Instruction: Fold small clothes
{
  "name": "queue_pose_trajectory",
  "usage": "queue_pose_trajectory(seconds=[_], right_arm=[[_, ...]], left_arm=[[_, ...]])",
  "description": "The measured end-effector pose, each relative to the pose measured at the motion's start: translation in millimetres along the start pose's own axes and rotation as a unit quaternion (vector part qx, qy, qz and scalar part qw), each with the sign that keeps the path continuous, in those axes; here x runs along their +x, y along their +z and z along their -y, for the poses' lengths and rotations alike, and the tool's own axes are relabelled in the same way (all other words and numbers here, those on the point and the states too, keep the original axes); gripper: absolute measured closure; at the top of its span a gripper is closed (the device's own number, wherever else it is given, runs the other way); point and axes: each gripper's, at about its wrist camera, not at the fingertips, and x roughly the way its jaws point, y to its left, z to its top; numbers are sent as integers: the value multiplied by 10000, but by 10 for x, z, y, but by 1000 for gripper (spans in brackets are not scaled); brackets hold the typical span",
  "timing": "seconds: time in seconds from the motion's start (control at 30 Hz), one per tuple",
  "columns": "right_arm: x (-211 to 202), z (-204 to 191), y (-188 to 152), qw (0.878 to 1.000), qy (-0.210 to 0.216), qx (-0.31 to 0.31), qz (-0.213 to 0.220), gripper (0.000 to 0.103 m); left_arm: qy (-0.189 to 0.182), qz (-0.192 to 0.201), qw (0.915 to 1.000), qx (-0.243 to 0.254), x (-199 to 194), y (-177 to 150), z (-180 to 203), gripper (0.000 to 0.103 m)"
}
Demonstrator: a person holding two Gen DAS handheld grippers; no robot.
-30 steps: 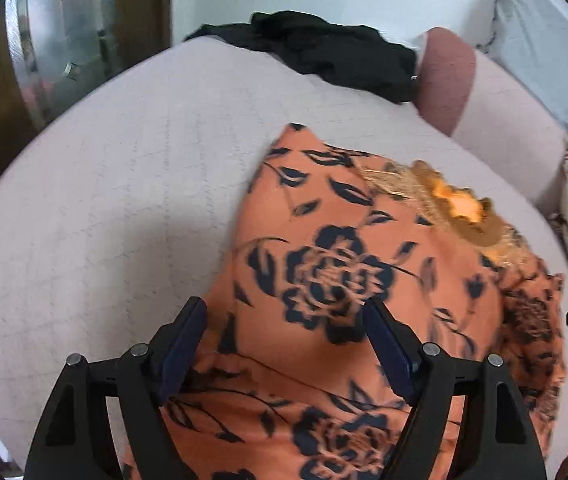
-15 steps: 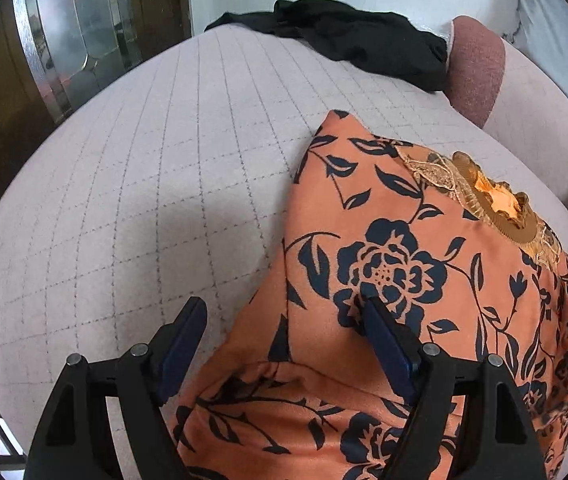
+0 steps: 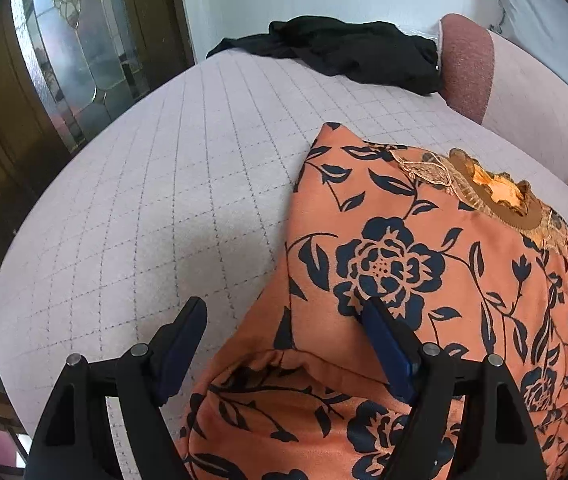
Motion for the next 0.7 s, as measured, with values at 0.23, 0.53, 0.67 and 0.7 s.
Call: queue_pose_trajectory(seconds=[0.23, 0.53, 0.67, 0.7], right_arm=[[663, -374, 184, 9951, -569, -811, -29, 48], [803, -484, 205, 9883, -824, -1265, 197, 97], [465, -592, 264, 9868, -544, -1247, 875, 97], [441, -578, 286, 9863, -577, -1202, 971, 97]], left_arm=[[89, 15, 10000, -13, 34, 5, -1, 22], [61, 51, 10000, -12, 6, 34, 69, 22], [108, 154, 9998, -102, -36, 35, 48, 22], [130, 163, 9997, -114, -34, 33, 39, 22]])
